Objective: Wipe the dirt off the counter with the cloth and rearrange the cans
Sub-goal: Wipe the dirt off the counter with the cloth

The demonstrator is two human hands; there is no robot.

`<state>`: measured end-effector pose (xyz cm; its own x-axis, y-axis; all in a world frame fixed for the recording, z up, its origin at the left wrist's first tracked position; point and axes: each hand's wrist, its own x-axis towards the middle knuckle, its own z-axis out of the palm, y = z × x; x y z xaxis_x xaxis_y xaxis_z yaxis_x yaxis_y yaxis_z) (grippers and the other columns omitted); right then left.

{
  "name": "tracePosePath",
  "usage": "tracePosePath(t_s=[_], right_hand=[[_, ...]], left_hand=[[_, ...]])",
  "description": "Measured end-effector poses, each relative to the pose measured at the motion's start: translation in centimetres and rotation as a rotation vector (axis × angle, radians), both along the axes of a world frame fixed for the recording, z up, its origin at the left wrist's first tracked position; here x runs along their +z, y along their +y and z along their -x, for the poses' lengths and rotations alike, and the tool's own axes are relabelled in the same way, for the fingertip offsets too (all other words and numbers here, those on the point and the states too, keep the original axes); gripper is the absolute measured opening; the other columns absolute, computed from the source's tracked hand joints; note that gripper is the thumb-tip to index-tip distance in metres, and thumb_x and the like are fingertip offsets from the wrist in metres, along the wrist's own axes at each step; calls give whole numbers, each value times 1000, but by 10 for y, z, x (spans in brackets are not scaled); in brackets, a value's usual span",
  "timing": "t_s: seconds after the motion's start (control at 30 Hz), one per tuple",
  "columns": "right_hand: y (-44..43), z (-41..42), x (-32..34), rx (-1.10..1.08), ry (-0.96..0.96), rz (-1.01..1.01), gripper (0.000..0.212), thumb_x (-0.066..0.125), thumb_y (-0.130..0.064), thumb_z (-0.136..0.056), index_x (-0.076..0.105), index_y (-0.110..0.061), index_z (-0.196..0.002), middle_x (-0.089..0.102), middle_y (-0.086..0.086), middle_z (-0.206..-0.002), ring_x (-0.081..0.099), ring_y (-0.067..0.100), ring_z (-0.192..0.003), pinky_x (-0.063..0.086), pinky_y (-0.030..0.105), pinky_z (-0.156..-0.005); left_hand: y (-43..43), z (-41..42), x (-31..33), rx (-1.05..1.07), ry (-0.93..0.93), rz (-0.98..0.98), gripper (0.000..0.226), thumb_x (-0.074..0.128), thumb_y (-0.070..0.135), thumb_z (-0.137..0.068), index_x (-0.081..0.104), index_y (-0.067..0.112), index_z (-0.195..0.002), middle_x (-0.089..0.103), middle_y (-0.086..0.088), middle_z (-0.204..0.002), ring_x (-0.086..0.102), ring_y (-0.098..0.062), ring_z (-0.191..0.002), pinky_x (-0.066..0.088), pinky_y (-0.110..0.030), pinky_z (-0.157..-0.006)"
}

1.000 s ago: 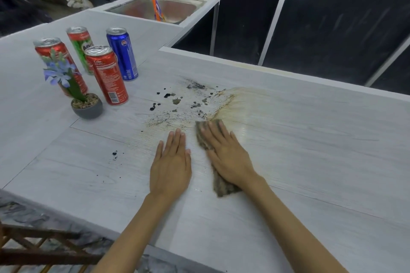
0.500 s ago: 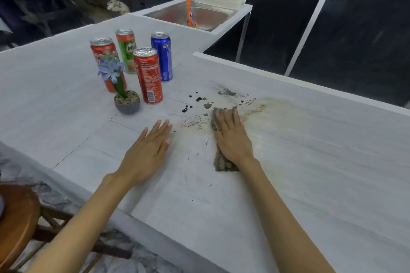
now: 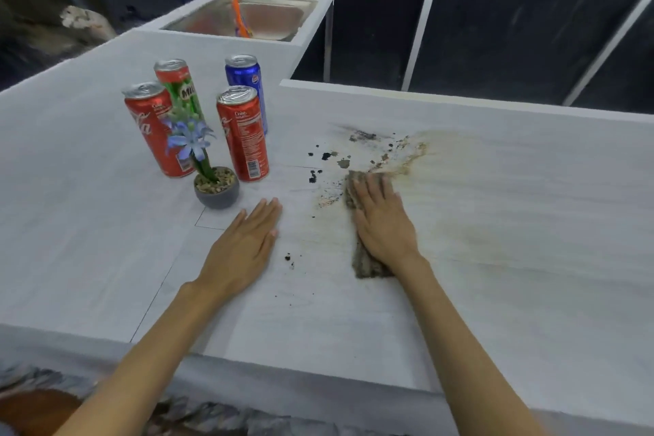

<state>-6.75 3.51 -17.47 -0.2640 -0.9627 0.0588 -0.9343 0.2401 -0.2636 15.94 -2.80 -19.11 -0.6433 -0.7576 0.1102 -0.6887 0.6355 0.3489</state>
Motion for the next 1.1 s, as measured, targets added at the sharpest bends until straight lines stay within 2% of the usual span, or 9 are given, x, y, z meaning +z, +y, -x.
tracePosePath(t_s=[0.17,0.3,0.4,0.57,0.7,0.8,0.9,1.0,1.1], right_hand=[[61,-40,-13,239,0,80,56,24,-33,-99,0,-29,-149,-14,-14,-154,-23,8,-142,-13,28,-116],[67,16,-3,-71,8,-16,54,26,-28,-100,5,-24,-149,-5,-6,-158,-14,13,-145,-4,35,-117],[25,-2,7,-197,8,-38,54,25,-28,-100,5,-18,-149,-3,3,-159,-11,22,-146,0,39,-118],[27,-93,-11,163,-9,56,56,24,-32,-98,1,-28,-149,-6,-9,-158,-17,13,-144,-6,34,-118],[74,-64,-14,269,-11,66,58,24,-36,-94,-5,-41,-144,-14,-24,-151,-21,1,-141,-11,28,-116],[68,-7,-4,17,-8,-9,56,32,-27,-98,5,-34,-146,-11,-15,-153,-13,9,-144,1,41,-119],[28,-10,7,-190,-11,-51,54,27,-26,-100,6,-21,-149,-1,1,-159,-8,23,-146,4,43,-118],[6,-76,-4,-115,-5,29,54,22,-30,-99,3,-20,-149,0,1,-159,-9,26,-146,5,43,-118],[35,-125,-15,41,18,86,56,23,-34,-97,4,-25,-149,-1,-4,-159,-13,18,-146,-4,38,-118]], left_hand=[[-3,-3,-4,-31,-3,56,49,18,30,-99,9,19,-147,7,9,-156,-6,4,-137,-5,-21,-115],[-8,-10,-4,-111,20,37,49,18,31,-99,11,19,-147,7,9,-156,-3,4,-139,-4,-19,-115],[-11,-17,-3,-124,42,44,48,19,30,-99,13,18,-146,10,8,-156,3,3,-140,-2,-18,-115],[-12,-17,-4,-96,65,81,47,23,24,-99,18,15,-145,16,5,-155,9,-3,-142,-1,-18,-115],[-11,-19,-6,-93,51,114,48,21,26,-100,16,15,-146,13,5,-155,6,-3,-142,-3,-18,-114],[-10,-18,-7,-98,44,129,48,19,27,-100,14,16,-146,12,5,-156,5,-3,-143,-4,-17,-113],[-10,-16,-6,-90,44,121,48,19,27,-100,15,15,-146,13,4,-156,7,-5,-143,-3,-18,-114],[-10,-14,-6,-90,42,112,48,19,26,-100,16,14,-146,15,2,-156,8,-6,-143,-1,-20,-114],[-11,-15,-4,-92,32,103,48,20,26,-99,15,15,-146,14,3,-156,8,-7,-144,0,-22,-115]])
